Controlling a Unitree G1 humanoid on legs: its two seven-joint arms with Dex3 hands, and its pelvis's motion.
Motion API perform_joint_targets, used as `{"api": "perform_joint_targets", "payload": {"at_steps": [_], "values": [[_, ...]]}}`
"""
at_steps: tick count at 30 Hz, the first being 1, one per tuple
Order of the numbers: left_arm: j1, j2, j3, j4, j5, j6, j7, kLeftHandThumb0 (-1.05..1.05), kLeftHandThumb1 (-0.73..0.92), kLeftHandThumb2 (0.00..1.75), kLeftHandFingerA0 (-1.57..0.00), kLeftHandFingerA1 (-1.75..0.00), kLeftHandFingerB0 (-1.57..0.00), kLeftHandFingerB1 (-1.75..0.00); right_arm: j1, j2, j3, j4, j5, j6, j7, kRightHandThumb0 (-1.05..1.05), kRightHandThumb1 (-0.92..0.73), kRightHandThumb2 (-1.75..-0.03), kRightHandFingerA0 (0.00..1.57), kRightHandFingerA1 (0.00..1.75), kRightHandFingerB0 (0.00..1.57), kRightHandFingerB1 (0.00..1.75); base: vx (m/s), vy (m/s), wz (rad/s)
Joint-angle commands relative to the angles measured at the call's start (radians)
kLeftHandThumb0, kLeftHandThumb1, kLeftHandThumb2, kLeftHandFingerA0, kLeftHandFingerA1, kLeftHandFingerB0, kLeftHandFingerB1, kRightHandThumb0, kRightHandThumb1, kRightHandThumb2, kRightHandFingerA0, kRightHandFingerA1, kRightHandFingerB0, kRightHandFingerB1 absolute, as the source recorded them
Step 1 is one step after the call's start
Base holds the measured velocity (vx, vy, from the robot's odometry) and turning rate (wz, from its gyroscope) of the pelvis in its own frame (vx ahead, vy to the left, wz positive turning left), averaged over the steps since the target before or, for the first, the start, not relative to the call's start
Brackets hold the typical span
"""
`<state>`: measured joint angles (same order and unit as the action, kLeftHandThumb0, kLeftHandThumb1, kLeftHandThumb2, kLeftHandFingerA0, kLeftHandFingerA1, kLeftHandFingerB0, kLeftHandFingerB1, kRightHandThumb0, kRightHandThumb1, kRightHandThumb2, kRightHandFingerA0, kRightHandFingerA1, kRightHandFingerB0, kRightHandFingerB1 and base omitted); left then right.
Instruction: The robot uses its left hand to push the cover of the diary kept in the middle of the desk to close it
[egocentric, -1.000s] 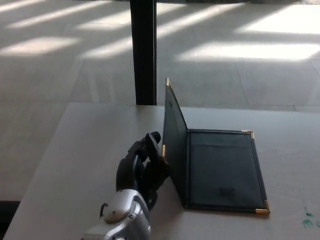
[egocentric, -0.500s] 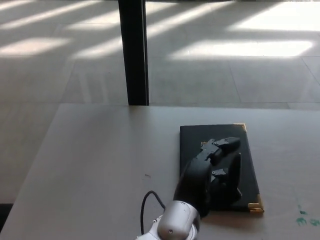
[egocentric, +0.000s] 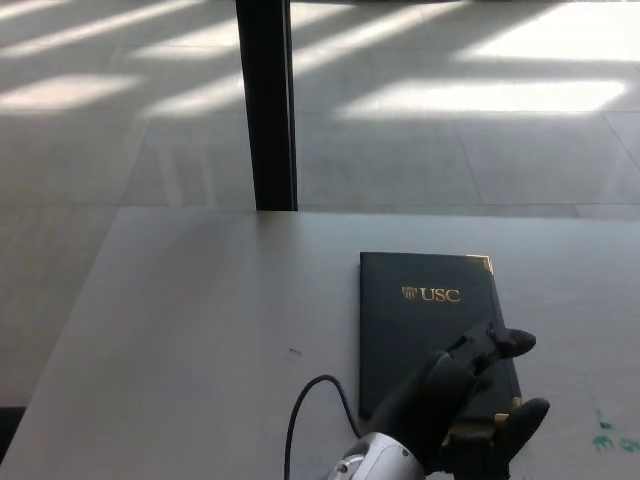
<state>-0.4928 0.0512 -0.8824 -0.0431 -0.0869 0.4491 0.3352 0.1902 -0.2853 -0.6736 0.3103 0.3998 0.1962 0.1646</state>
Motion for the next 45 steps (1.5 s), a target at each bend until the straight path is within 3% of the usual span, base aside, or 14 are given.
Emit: {"api": "perform_joint_targets", "payload": {"at_steps": [1, 5, 6, 9, 17, 18, 20, 33, 34, 38, 39, 42, 43, 45], "values": [[0.057, 0.165, 0.245, -0.104, 0.076, -0.246, -0.077, -0.87, 0.81, 1.11, -0.78, -0.98, -0.17, -0.54, 0.054, -0.022, -0.002, -0.007, -0.007, 0.015, 0.0, -0.92, -0.66, -1.2, 1.02, 0.65, 0.7, 0.56, 0.0, 0.0, 0.0], [0.088, 0.089, 0.525, -0.093, -0.145, -0.231, -0.099, -0.9, 0.83, 1.22, -0.29, -0.62, -0.18, -0.5, 0.049, -0.025, -0.005, 0.009, -0.002, 0.008, 0.002, -0.98, -0.88, -0.67, 1.05, 0.6, 0.77, 0.5, 0.0, 0.0, 0.0], [0.087, 0.051, 0.691, -0.098, -0.24, -0.202, -0.037, -1.02, 0.92, 0.9, -0.25, -0.51, -0.23, -0.46, 0.044, -0.025, -0.005, 0.018, -0.005, 0.002, -0.003, -0.92, -0.64, -1.18, 1.03, 0.64, 0.75, 0.58, 0.0, 0.0, 0.0], [0.093, 0.046, 0.82, -0.087, -0.276, -0.2, 0.005, -0.87, 0.87, 1.17, -0.26, -0.52, -0.23, -0.51, 0.054, -0.023, -0.008, 0.0, 0.001, 0.013, -0.002, -0.99, -0.89, -0.67, 1.05, 0.61, 0.75, 0.51, 0.0, 0.0, 0.0], [0.122, 0.064, 1.193, -0.017, -0.477, -0.197, 0.072, -0.92, 0.92, 0.82, -0.3, -0.54, -0.27, -0.48, 0.051, -0.026, -0.014, 0.019, 0.005, 0.01, -0.001, -1.0, -0.88, -0.67, 1.04, 0.61, 0.76, 0.5, 0.0, 0.0, 0.0], [0.151, 0.1, 1.255, 0.051, -0.471, -0.22, 0.066, -0.94, 0.92, 0.85, -0.3, -0.49, -0.24, -0.45, 0.053, -0.024, -0.014, 0.019, 0.001, 0.01, -0.008, -1.0, -0.69, -1.22, 1.0, 0.62, 0.66, 0.52, 0.0, 0.0, 0.0], [0.177, 0.118, 1.311, 0.091, -0.492, -0.213, 0.045, -0.98, 0.92, 0.85, -0.25, -0.46, -0.24, -0.44, 0.059, -0.02, -0.014, 0.007, 0.004, 0.015, -0.011, -0.99, -0.89, -0.67, 1.04, 0.62, 0.75, 0.51, 0.0, 0.0, 0.0], [0.326, 0.286, 1.535, 0.555, -0.355, -0.346, 0.108, -0.78, 0.92, 0.79, -0.32, -0.47, -0.26, -0.43, 0.051, -0.033, -0.014, 0.007, 0.001, 0.013, -0.009, -1.0, -0.89, -0.68, 1.03, 0.62, 0.75, 0.51, 0.0, 0.0, 0.0], [0.328, 0.3, 1.528, 0.587, -0.324, -0.336, 0.142, -0.78, 0.92, 0.77, -0.85, -1.38, -0.35, -0.44, 0.049, -0.035, -0.014, 0.014, 0.001, 0.012, -0.007, -1.0, -0.9, -0.68, 1.01, 0.62, 0.74, 0.5, 0.0, 0.0, 0.0], [0.338, 0.303, 1.516, 0.764, -0.289, -0.371, 0.168, -0.8, 0.92, 0.72, -0.99, -1.36, -0.3, -0.38, 0.062, -0.031, -0.02, -0.011, 0.005, 0.013, -0.01, -0.96, -0.68, -1.22, 1.0, 0.64, 0.65, 0.53, 0.0, 0.0, 0.0], [0.337, 0.302, 1.523, 0.78, -0.288, -0.366, 0.174, -0.8, 0.92, 0.7, -1.02, -1.37, -0.31, -0.38, 0.061, -0.031, -0.02, -0.011, 0.007, 0.015, -0.009, -1.0, -0.89, -0.67, 1.03, 0.62, 0.75, 0.5, 0.0, 0.0, 0.0], [0.362, 0.268, 1.556, 0.804, -0.306, -0.351, 0.177, -0.79, 0.89, 0.72, -0.9, -1.41, -0.35, -0.44, 0.053, -0.037, -0.019, 0.013, 0.006, 0.003, 0.001, -1.0, -0.89, -0.68, 1.02, 0.62, 0.74, 0.5, 0.0, 0.0, 0.0], [0.362, 0.269, 1.554, 0.83, -0.296, -0.352, 0.185, -0.78, 0.92, 0.72, -0.96, -1.42, -0.34, -0.42, 0.051, -0.037, -0.021, 0.011, 0.008, 0.009, -0.004, -1.04, -0.7, -1.23, 0.98, 0.61, 0.69, 0.53, 0.0, 0.0, 0.0], [0.341, 0.287, 1.546, 0.903, -0.271, -0.356, 0.205, -0.79, 0.92, 0.74, -1.0, -1.45, -0.64, -0.61, 0.053, -0.035, -0.023, 0.001, 0.012, 0.01, -0.002, -1.0, -0.89, -0.67, 1.01, 0.63, 0.75, 0.51, 0.0, 0.0, 0.0]]}}
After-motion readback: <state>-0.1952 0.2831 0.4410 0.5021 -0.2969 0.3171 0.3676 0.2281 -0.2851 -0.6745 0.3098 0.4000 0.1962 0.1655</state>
